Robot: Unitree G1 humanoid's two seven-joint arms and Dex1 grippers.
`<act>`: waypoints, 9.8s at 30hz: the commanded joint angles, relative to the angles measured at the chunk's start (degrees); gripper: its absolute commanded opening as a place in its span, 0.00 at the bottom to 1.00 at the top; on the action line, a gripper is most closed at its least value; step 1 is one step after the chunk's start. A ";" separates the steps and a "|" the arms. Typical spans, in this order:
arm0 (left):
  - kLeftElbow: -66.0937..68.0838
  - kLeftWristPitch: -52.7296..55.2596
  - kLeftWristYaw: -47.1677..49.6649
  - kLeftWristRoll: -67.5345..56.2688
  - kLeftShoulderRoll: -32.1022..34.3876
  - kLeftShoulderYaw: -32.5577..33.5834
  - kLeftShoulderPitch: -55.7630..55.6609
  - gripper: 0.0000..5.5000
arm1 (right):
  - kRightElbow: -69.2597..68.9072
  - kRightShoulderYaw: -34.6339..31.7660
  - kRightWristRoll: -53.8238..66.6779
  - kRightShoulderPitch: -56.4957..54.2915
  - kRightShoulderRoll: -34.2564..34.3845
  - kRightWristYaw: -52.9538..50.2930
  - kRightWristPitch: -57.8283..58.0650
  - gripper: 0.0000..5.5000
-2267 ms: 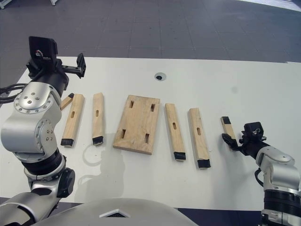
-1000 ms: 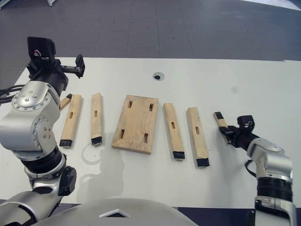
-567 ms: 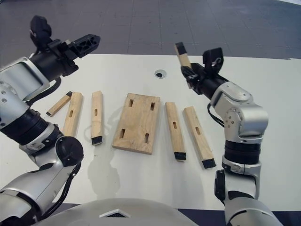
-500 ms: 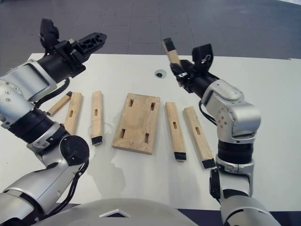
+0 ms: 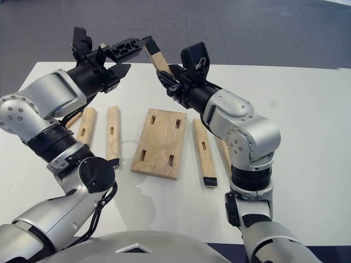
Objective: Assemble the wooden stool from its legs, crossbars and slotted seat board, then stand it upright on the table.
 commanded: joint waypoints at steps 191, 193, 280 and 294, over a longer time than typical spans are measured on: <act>15.25 -72.99 -19.94 44.54 19.53 -38.53 60.78 0.08 | 2.74 -2.51 -7.39 0.91 7.41 -9.49 1.91 1.00; 11.84 -71.83 -19.23 43.50 18.97 -38.78 58.85 0.08 | 2.87 -2.48 -7.43 0.83 7.34 -9.41 1.91 1.00; -11.55 -30.25 -15.46 40.16 26.07 -27.61 0.22 0.57 | 3.28 -1.59 -9.46 0.67 8.50 -9.03 1.26 1.00; 15.67 -53.79 -23.75 35.19 19.03 -23.58 28.44 0.57 | 1.44 -3.35 -9.34 3.43 10.65 -11.29 0.72 1.00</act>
